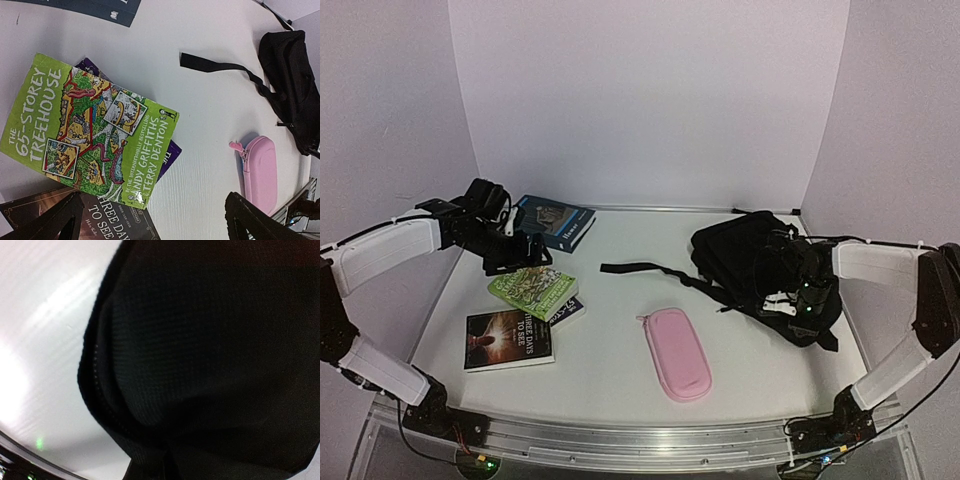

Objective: Pack the student bag
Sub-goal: Adjust the student bag at the center of the board.

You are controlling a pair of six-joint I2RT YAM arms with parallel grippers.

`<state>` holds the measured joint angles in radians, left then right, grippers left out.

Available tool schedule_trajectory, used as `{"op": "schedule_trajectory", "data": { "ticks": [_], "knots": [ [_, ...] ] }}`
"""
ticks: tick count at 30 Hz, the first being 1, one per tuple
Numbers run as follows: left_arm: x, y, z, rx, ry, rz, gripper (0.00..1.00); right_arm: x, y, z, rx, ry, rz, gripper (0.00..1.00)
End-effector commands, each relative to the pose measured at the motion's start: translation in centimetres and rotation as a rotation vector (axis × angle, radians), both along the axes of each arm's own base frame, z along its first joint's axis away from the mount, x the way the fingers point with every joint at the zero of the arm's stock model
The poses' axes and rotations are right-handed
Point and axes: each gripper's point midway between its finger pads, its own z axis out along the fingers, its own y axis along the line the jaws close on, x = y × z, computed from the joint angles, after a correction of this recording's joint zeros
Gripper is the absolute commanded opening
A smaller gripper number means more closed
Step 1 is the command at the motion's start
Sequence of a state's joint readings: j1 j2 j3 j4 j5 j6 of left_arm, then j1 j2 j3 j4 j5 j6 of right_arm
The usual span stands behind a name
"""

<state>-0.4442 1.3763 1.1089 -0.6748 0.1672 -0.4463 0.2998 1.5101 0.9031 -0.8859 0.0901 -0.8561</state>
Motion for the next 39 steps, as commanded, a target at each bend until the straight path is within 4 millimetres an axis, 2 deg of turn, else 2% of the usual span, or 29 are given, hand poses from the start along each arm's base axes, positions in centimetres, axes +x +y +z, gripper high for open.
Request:
{"op": "schedule_trajectory", "data": {
  "ticks": [1, 5, 10, 14, 18, 20, 23, 28, 31, 32, 35, 39],
  "knots": [
    [-0.1, -0.7, 1.8, -0.064, -0.049, -0.01, 1.0, -3.2, 5.3, -0.9, 0.12, 0.119, 0.116, 0.0],
    [0.0, -0.9, 1.7, -0.079, -0.043, -0.007, 1.0, -4.2, 7.8, -2.1, 0.108, 0.147, 0.224, 0.0],
    [-0.6, -2.1, 1.4, -0.137, -0.041, -0.034, 1.0, -3.5, 11.9, -3.3, 0.151, 0.172, 0.26, 0.0],
    [-1.9, -3.5, 3.3, -0.208, -0.096, -0.1, 1.0, -2.7, 16.2, -3.8, 0.234, 0.207, 0.265, 0.0],
    [-4.0, -5.8, 3.5, -0.214, -0.11, -0.204, 1.0, -0.8, 20.0, -2.2, 0.353, 0.204, 0.193, 0.0],
    [-4.9, -7.4, 2.7, -0.164, -0.102, -0.258, 1.0, 0.2, 20.6, -0.5, 0.418, 0.184, 0.151, 0.0],
    [-6.2, -10.5, 1.4, -0.075, -0.106, -0.366, 1.0, 1.7, 19.1, 1.4, 0.485, 0.157, 0.063, 0.0],
    [-8.1, -17.8, -0.8, 0.085, -0.169, -0.576, 1.0, 3.6, 13.1, 2.5, 0.525, 0.129, -0.13, 0.0],
    [-9.8, -23.0, -2.2, 0.181, -0.223, -0.714, 1.0, 3.9, 10.7, 2.8, 0.516, 0.097, -0.195, 0.0],
    [-9.9, -24.7, -2.6, 0.218, -0.248, -0.745, 1.0, 4.1, 10.1, 3.0, 0.516, 0.086, -0.217, 0.0],
    [-12.4, -29.9, -3.6, 0.255, -0.285, -0.899, 1.0, 4.3, 9.1, 3.2, 0.523, 0.075, -0.264, 0.0],
    [-14.7, -35.1, -4.1, 0.223, -0.314, -1.046, 1.0, 4.6, 8.1, 3.3, 0.53, 0.071, -0.303, 0.0]
  ]
}}
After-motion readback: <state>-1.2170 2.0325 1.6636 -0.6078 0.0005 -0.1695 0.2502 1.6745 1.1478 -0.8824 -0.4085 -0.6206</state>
